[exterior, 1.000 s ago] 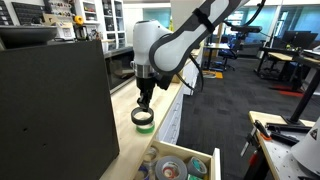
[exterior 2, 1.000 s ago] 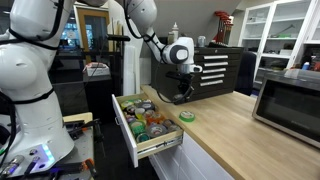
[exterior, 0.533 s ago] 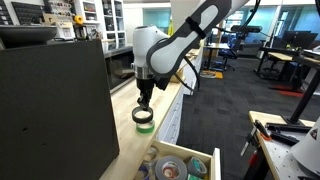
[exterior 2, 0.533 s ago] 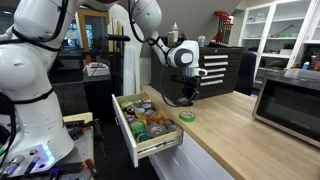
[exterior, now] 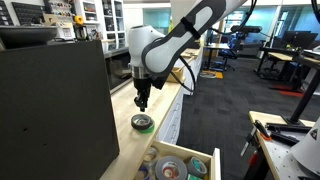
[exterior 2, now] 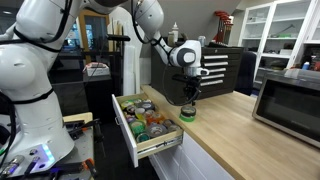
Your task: Take the black tape from the drawer and put it on the counter top
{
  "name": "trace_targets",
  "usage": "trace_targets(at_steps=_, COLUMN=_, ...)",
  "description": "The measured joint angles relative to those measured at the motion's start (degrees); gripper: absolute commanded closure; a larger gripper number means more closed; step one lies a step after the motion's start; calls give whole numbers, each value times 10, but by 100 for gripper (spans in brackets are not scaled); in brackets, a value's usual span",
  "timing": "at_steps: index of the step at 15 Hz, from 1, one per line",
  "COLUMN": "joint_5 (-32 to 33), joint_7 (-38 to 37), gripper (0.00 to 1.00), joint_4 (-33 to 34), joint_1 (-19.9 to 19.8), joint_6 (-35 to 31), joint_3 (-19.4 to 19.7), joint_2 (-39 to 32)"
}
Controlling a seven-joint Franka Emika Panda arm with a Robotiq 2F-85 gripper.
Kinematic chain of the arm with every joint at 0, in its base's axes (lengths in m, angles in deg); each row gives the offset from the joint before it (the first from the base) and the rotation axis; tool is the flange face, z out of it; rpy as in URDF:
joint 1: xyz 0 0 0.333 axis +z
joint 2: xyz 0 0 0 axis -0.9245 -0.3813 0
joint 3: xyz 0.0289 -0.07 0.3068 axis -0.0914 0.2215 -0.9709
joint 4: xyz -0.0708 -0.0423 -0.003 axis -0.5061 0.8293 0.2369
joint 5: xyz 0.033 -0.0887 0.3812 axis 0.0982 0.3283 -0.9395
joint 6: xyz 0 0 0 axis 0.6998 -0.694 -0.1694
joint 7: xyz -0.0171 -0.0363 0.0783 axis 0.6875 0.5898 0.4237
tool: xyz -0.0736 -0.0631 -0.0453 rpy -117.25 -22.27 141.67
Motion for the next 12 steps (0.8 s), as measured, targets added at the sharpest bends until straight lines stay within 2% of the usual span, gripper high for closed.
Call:
trace_targets(at_steps=6, joint_5=0, joint_7=6, gripper=0, joint_4=12, joint_1=7, joint_6=-1, joint_3=-13, joint_2=0)
trace_targets(at_steps=12, joint_5=0, joint_7=11, gripper=0, joint_4=-14, joint_1=40, joint_6=-1, joint_3=-55, joint_2=35)
